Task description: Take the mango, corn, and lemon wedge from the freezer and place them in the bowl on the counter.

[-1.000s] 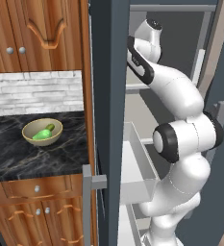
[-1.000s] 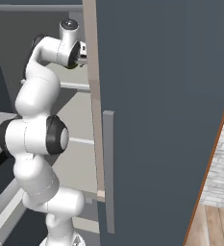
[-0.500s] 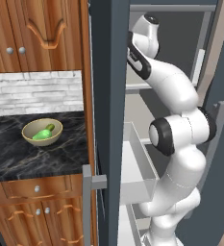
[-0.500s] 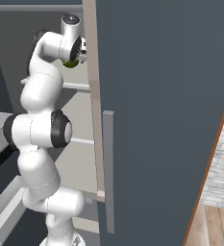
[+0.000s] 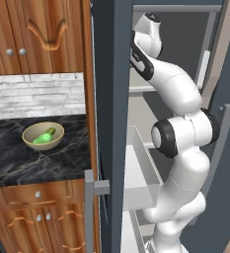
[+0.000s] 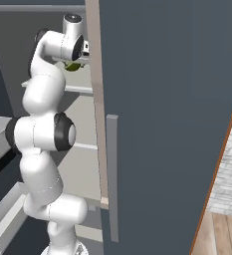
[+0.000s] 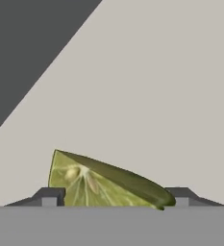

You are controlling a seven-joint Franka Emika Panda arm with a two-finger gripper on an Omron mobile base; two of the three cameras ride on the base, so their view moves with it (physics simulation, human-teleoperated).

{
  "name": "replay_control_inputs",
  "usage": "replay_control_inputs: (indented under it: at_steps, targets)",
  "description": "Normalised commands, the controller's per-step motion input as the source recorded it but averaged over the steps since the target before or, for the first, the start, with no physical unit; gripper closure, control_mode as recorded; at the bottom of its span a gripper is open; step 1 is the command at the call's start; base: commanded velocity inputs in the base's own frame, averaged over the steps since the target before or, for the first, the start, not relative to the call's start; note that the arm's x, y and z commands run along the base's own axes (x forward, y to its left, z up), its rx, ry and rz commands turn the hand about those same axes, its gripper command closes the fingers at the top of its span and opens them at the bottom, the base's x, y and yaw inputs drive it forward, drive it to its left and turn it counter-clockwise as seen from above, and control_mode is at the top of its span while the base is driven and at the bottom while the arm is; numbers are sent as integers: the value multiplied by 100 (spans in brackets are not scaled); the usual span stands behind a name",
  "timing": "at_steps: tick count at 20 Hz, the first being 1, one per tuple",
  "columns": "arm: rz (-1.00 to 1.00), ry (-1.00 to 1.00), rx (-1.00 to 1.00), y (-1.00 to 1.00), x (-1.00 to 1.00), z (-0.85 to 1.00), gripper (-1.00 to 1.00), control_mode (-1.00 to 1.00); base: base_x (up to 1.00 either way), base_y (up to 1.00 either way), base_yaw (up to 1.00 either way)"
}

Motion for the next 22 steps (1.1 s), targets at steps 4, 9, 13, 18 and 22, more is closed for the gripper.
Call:
replay_control_inputs:
  at_steps: [4, 9, 13, 18, 22]
  targets:
    - [0, -6, 0, 3, -39, -2, 100, -100, 0, 0, 0]
    - [-6, -18, 0, 0, -57, 0, 100, -100, 0, 0, 0]
    - [-9, -17, 4, 0, -41, -11, 100, -100, 0, 0, 0]
    - [-9, -16, 9, 0, -36, -4, 100, -100, 0, 0, 0]
    - [-12, -5, 7, -9, -58, 22, 100, -100, 0, 0, 0]
